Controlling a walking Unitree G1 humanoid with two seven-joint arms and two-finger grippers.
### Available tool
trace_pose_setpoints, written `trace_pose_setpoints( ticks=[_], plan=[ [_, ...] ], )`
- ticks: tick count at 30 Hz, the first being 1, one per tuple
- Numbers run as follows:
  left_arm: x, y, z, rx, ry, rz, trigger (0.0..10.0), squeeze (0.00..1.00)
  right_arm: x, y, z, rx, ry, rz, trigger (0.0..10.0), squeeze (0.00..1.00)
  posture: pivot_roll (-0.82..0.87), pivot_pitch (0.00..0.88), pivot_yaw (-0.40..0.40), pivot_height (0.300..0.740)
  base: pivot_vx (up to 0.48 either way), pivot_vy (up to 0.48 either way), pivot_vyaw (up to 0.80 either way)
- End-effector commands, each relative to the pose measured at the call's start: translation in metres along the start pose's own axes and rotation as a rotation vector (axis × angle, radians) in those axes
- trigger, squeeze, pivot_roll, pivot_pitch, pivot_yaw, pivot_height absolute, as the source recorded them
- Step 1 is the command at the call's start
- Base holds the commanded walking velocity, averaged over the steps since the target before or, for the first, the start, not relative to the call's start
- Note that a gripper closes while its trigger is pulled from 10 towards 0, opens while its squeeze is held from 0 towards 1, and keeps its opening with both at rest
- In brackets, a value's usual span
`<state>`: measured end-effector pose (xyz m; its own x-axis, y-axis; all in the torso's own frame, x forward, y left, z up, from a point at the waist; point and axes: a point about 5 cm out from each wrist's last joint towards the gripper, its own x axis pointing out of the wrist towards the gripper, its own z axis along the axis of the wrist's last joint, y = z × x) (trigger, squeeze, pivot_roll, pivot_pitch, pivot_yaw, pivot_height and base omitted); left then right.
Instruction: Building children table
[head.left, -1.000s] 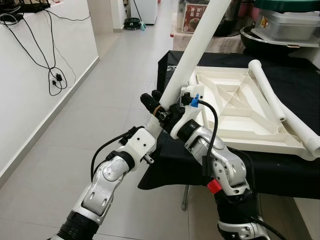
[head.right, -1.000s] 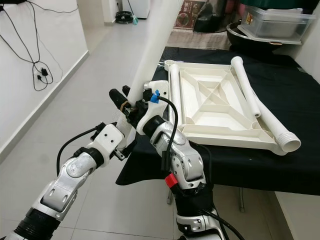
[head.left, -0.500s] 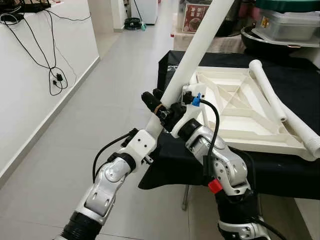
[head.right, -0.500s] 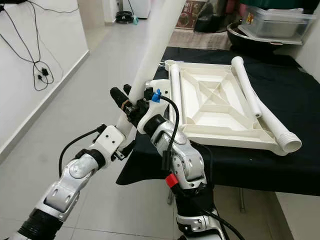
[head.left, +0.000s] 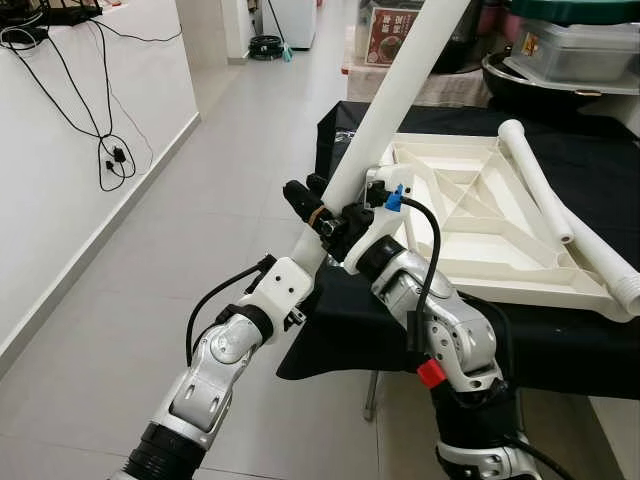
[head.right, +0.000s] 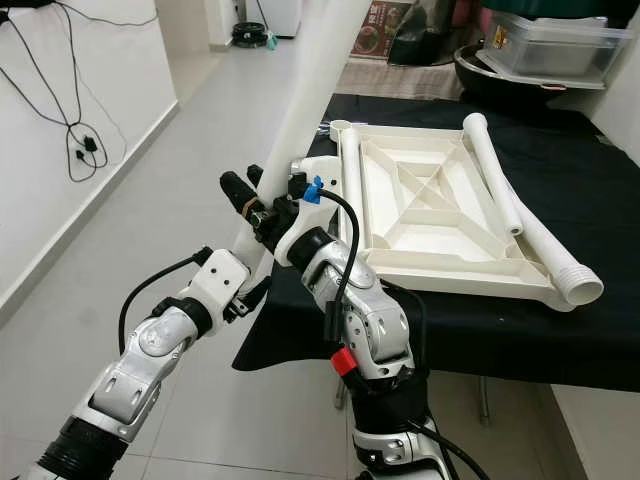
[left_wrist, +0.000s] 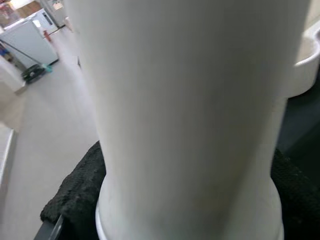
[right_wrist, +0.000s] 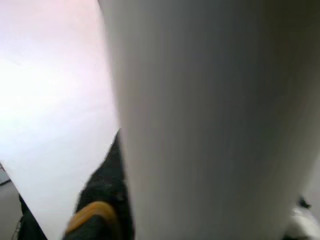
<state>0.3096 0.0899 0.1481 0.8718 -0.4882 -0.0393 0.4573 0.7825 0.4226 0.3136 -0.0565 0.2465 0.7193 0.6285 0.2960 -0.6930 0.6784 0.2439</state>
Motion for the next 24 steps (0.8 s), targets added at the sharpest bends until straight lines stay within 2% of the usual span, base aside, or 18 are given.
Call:
trace_pose_setpoints(
  ticks=[1,5,6,7,8,10,11,14,15,18,19,23,24],
  plan=[
    [0.000,0.001,-0.004,0.013,0.020,0.002,10.0,0.00,0.001,0.006,0.003,0.009,-0.015,0.033,10.0,1.00,0.03,0.016,-0.037,0.740,0.000,0.000,0.00],
    [-0.010,-0.004,-0.004,-0.024,0.004,-0.050,10.0,0.00,-0.003,0.005,0.002,-0.008,-0.021,0.065,10.0,1.00,0.03,0.013,-0.030,0.740,0.000,0.000,0.00],
    [-0.013,-0.005,-0.003,-0.030,-0.003,-0.072,10.0,0.00,-0.004,0.004,0.002,-0.016,-0.018,0.063,10.0,0.53,0.03,0.013,-0.030,0.740,0.000,0.000,0.00],
    [-0.013,-0.005,-0.003,-0.030,-0.003,-0.072,10.0,0.00,-0.004,0.004,0.002,-0.016,-0.018,0.063,10.0,0.53,0.03,0.013,-0.030,0.740,0.000,0.000,0.00],
    [-0.017,-0.006,-0.003,-0.050,-0.006,-0.096,10.0,0.00,-0.005,0.000,0.003,-0.014,-0.016,0.056,10.0,0.00,0.03,0.011,-0.026,0.740,0.000,0.000,0.00],
    [-0.025,-0.009,-0.003,-0.127,-0.008,-0.174,10.0,0.00,-0.008,-0.008,0.004,-0.025,-0.016,0.054,10.0,0.00,0.04,0.010,-0.025,0.740,0.000,0.000,0.00],
    [-0.025,-0.009,-0.003,-0.127,-0.008,-0.174,10.0,0.00,-0.008,-0.008,0.004,-0.025,-0.016,0.054,10.0,0.00,0.04,0.010,-0.025,0.740,0.000,0.000,0.00],
    [-0.038,-0.016,0.004,-0.191,-0.055,-0.304,10.0,0.00,-0.012,-0.017,0.003,-0.035,0.013,0.099,10.0,0.00,0.05,0.006,-0.022,0.740,0.000,0.000,0.00],
    [-0.038,-0.016,0.004,-0.191,-0.055,-0.304,10.0,0.00,-0.012,-0.017,0.003,-0.035,0.013,0.099,10.0,0.00,0.05,0.006,-0.022,0.740,0.000,0.000,0.00],
    [-0.051,-0.023,0.007,-0.324,-0.051,-0.424,10.0,0.00,-0.015,-0.020,0.005,-0.026,0.025,0.184,10.0,0.00,0.05,0.000,-0.018,0.740,0.000,0.000,0.00],
    [-0.056,-0.027,0.008,-0.367,-0.046,-0.471,10.0,0.00,-0.016,-0.019,0.006,0.004,0.040,0.233,10.0,0.00,0.05,0.000,-0.019,0.740,0.000,0.000,0.00],
    [-0.066,-0.033,0.007,-0.412,-0.030,-0.551,10.0,0.00,-0.019,-0.016,0.004,0.048,0.081,0.328,10.0,0.00,0.05,0.003,-0.018,0.740,0.000,0.000,0.00],
    [-0.078,-0.039,0.004,-0.424,-0.009,-0.629,10.0,0.00,-0.025,-0.014,0.001,0.079,0.151,0.419,10.0,0.00,0.06,0.006,-0.019,0.740,0.000,0.000,0.00]
  ],
)
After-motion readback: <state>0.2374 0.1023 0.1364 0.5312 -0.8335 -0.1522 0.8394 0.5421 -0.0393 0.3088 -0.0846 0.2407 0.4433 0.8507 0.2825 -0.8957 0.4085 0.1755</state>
